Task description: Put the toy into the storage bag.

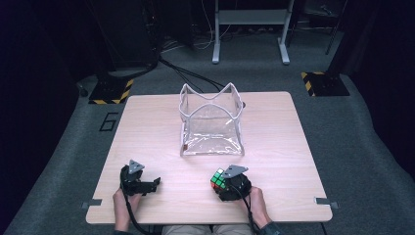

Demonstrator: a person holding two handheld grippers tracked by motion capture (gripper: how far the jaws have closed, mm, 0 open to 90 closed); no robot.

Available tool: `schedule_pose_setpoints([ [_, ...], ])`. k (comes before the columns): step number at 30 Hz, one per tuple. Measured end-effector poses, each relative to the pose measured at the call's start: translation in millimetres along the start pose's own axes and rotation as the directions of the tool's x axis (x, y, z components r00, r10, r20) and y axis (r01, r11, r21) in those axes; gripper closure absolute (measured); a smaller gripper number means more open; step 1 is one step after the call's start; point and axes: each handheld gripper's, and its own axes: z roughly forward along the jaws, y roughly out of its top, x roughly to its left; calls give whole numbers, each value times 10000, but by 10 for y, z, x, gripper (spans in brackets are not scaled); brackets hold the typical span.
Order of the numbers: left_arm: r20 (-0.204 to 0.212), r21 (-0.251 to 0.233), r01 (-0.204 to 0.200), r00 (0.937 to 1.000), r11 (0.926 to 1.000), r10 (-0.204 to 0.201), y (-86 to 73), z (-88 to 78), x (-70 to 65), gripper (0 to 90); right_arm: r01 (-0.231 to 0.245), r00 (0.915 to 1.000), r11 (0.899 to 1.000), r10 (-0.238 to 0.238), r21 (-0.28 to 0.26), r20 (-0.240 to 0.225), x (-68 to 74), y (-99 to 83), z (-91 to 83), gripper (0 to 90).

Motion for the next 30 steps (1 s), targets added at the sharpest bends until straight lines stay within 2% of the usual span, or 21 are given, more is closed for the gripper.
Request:
schedule_pose_setpoints([
  [6,1,-2,-1,10000,10000,1,0,0,0,26,-63,10000,9998,64,-214,47,-38,18,-38,330],
  [12,3,1,-2,10000,10000,2,0,0,0,26,-333,9994,9986,334,-401,35,-99,54,-115,330],
  [30,-6,-4,10,10000,10000,-10,0,0,-1,26,-353,9992,9966,366,-749,160,-194,188,-258,330],
])
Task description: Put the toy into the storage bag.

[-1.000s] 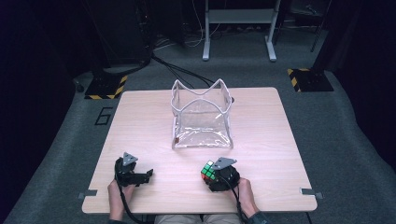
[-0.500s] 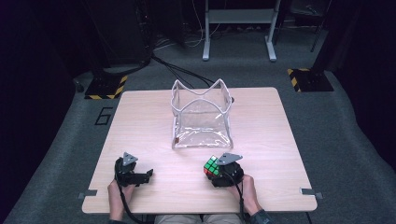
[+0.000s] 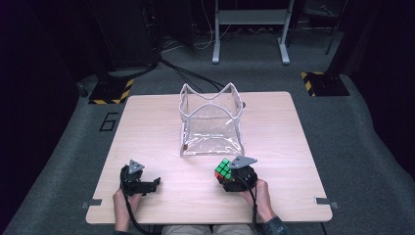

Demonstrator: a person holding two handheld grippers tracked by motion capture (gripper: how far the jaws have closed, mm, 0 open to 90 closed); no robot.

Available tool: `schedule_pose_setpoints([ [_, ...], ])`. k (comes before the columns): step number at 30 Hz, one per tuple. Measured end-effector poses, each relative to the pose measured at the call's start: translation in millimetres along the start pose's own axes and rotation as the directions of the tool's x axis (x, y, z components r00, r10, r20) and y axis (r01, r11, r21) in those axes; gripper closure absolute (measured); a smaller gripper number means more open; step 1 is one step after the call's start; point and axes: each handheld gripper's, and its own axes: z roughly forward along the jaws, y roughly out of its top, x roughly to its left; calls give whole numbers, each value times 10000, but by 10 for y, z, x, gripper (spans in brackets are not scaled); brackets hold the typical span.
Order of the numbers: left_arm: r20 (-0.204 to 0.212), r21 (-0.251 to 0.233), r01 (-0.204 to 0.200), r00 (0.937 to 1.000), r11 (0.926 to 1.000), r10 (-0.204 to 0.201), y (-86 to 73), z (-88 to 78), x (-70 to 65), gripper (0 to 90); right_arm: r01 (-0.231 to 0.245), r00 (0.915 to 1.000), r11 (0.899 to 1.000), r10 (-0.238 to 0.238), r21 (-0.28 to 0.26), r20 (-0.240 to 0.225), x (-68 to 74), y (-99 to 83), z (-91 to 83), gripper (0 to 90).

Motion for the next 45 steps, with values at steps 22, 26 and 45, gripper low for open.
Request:
schedule_pose_setpoints([
  [22,9,3,-13,10000,10000,13,0,0,1,26,78,9998,9995,-73,-293,166,-119,206,-105,330],
  [26,6,1,-4,10000,10000,4,0,0,0,26,155,9997,9994,-149,-297,184,-128,241,-114,330],
  [45,0,-2,6,10000,10000,-6,0,0,0,26,145,9996,9987,-133,-490,231,-222,428,-187,330],
])
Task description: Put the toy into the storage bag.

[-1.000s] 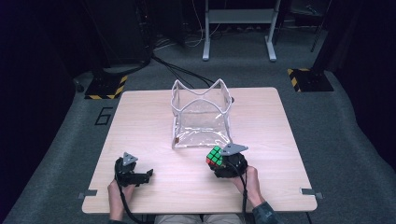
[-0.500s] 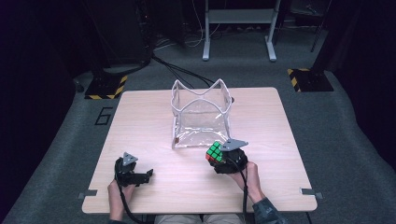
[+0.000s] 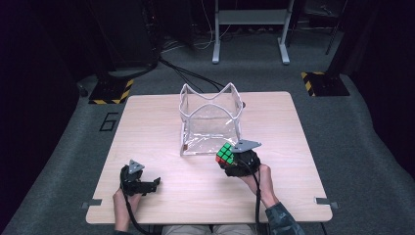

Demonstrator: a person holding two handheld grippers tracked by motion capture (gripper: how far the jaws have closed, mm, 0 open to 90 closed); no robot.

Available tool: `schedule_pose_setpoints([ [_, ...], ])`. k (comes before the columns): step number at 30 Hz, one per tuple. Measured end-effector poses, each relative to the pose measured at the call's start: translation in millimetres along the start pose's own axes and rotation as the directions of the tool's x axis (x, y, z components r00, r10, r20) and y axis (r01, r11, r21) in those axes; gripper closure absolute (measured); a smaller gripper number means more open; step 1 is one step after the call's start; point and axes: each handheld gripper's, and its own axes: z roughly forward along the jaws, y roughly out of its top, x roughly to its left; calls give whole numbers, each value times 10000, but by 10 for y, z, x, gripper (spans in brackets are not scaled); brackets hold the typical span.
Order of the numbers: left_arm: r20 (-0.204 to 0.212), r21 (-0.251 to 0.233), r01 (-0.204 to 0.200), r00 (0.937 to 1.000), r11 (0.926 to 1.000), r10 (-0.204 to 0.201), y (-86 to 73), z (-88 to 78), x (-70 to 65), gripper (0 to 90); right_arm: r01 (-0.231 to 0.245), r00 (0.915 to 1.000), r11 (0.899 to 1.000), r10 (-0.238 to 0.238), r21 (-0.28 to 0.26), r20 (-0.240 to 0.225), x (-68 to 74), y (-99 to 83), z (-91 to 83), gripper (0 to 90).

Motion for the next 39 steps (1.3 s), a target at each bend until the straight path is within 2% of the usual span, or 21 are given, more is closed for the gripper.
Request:
schedule_pose_setpoints([
  [26,-11,-42,3,10000,10000,-4,-1,3,-1,26,158,9999,9996,-158,-245,-6,-153,333,-47,330],
  [39,11,-6,-30,10000,10000,30,0,-1,0,28,167,9999,9992,-168,-353,-6,-193,510,-139,330],
])
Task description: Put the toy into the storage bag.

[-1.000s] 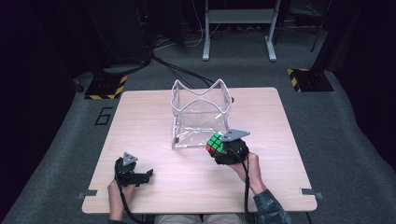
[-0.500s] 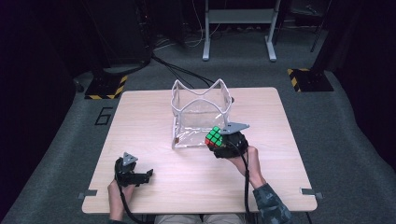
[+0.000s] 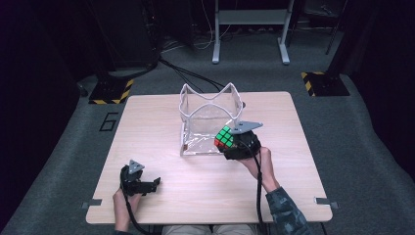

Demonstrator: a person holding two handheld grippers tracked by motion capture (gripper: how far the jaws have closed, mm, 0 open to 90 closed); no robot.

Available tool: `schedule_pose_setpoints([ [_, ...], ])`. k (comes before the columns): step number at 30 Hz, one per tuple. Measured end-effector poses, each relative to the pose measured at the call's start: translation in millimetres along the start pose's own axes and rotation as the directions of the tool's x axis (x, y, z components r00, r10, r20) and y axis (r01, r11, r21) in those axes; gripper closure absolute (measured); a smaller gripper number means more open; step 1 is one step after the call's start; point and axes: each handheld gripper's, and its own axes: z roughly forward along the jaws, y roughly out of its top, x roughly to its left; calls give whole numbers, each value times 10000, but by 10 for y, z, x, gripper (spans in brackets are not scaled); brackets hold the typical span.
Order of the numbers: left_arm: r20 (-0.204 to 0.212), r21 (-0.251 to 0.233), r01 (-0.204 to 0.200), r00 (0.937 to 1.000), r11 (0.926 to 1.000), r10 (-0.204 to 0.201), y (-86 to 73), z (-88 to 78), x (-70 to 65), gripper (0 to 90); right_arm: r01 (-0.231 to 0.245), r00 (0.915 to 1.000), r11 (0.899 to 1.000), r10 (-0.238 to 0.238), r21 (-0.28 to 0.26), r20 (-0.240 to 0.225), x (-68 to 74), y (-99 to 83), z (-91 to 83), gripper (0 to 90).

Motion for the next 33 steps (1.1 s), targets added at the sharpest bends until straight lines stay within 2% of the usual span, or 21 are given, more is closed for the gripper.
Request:
schedule_pose_setpoints([
  [12,2,1,-1,10000,10000,1,0,0,0,28,122,9999,9999,-122,-71,-63,-19,203,-131,330],
  [33,3,-3,8,10000,10000,-8,0,1,0,28,309,9995,9993,-310,-189,-70,-97,529,-263,330],
])
